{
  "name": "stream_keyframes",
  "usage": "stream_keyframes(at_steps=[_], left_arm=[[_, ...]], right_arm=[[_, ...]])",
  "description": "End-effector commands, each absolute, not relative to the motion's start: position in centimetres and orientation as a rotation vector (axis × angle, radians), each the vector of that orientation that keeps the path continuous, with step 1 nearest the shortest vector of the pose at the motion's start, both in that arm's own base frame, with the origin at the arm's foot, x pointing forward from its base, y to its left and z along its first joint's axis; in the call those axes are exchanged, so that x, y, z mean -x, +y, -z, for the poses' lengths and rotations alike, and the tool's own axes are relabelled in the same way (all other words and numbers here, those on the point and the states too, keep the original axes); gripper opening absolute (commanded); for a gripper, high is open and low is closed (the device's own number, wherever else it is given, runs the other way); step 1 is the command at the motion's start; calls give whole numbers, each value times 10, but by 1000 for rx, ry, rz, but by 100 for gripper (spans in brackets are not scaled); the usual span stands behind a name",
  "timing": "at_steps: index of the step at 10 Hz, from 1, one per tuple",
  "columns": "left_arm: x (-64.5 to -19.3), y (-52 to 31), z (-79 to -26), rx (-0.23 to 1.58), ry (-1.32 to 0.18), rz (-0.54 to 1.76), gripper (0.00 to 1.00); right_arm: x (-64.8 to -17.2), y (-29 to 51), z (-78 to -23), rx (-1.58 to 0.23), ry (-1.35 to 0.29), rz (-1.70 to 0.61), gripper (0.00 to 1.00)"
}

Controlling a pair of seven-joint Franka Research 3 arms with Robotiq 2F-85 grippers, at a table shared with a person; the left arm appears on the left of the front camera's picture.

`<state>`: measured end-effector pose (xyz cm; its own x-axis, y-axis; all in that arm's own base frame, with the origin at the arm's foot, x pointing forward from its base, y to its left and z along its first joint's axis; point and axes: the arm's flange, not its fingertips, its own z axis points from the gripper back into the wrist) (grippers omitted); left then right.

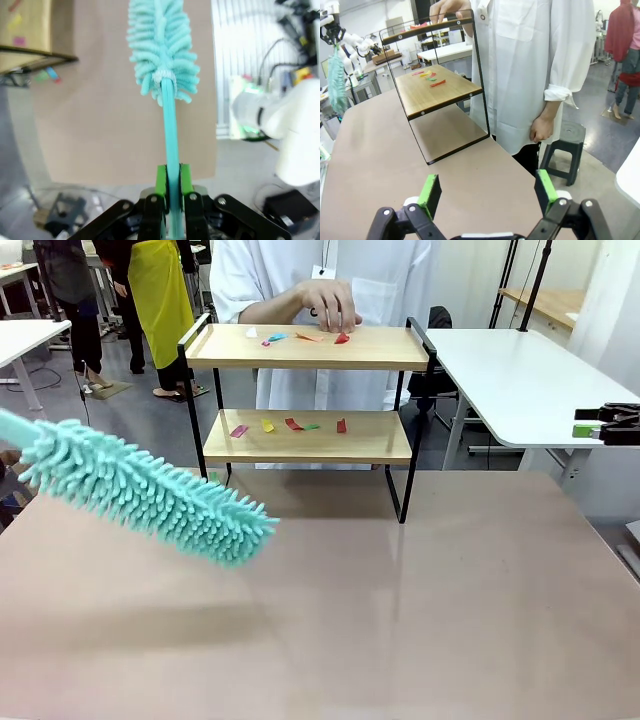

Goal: Clean the shelf.
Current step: Clean the specific section of the Shelf indicated by the human with the Duster.

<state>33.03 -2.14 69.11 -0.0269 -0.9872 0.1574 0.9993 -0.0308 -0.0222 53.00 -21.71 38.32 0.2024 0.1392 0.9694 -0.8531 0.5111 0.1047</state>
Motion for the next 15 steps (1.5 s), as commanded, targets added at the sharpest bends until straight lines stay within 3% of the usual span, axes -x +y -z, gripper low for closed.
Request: stream_keyframes(at_steps=[1,4,8,15], left_arm=[[-325,-24,-724,346,-300,1674,13],[-309,-53,-790,494,-453,1514,13],[-295,-127,-860,437,-556,1154,13],[-322,-334,-867,168,-612,623,13]], right_arm=[[-531,-215,-385,-761,-1166,-798,100],[-531,-215,-385,-761,-1166,-798,100],[-531,-215,-385,-761,-1166,-798,100],[-531,-215,-385,-761,-1166,-798,100]])
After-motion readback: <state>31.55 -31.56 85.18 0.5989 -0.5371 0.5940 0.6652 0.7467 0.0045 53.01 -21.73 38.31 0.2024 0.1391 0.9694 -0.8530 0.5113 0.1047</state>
